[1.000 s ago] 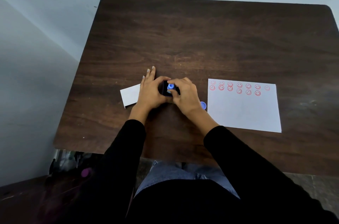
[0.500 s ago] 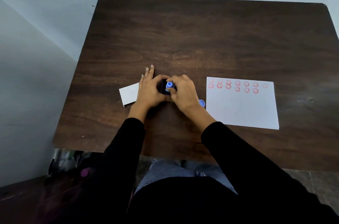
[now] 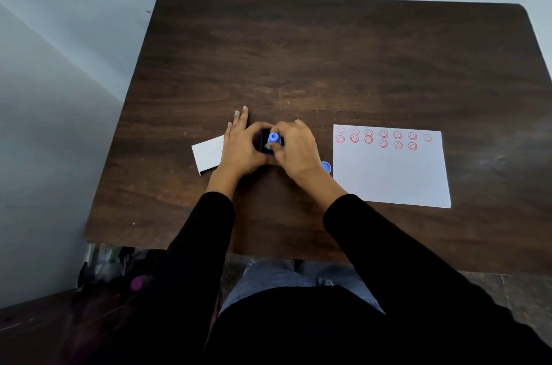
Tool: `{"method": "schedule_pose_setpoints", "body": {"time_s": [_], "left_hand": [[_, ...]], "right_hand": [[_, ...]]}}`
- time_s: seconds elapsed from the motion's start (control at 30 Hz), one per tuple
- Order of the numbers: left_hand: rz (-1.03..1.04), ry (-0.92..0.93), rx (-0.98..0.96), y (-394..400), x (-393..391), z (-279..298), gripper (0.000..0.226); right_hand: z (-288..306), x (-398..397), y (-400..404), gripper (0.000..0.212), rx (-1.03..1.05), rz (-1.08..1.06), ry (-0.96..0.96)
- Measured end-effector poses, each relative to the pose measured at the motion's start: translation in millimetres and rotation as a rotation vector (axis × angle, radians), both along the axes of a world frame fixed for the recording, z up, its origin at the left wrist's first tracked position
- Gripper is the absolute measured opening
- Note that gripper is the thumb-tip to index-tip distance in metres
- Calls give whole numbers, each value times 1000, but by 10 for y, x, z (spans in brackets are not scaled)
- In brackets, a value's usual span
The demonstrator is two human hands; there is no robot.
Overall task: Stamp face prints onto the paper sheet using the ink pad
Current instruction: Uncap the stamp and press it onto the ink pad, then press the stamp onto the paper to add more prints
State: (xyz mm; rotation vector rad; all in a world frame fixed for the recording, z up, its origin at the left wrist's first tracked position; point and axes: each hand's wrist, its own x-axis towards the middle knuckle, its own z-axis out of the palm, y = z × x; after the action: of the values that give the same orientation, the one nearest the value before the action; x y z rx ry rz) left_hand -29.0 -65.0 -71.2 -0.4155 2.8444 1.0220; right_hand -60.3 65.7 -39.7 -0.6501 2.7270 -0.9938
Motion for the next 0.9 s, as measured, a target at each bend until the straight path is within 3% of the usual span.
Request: {"method": "schedule_pose_setpoints", "body": {"time_s": [0.27, 0.37, 0.47, 0.6, 0.73, 0.83, 0.9], "left_hand": [[-7, -9, 6, -1, -28, 59, 67], [-12, -42, -24, 18, -24, 128, 84], [63, 28, -70, 84, 77, 133, 98], [-32, 215, -34, 632, 22, 207, 63], [-282, 230, -106, 1016, 32, 153, 37], [-286, 205, -131, 1046, 52, 102, 27], [-248, 185, -140, 1015, 79, 97, 26]], "right_hand": [[-49, 14, 16, 15, -69, -17, 9], [2, -11, 63, 16, -79, -31, -37], [120, -37, 180, 22, -402, -255, -180], [249, -283, 748, 21, -744, -686, -189], [123, -329, 1396, 22, -813, -942, -215], [25, -323, 1767, 16, -937, -1067, -238], [-12, -322, 1926, 23, -966, -1125, -254]]}}
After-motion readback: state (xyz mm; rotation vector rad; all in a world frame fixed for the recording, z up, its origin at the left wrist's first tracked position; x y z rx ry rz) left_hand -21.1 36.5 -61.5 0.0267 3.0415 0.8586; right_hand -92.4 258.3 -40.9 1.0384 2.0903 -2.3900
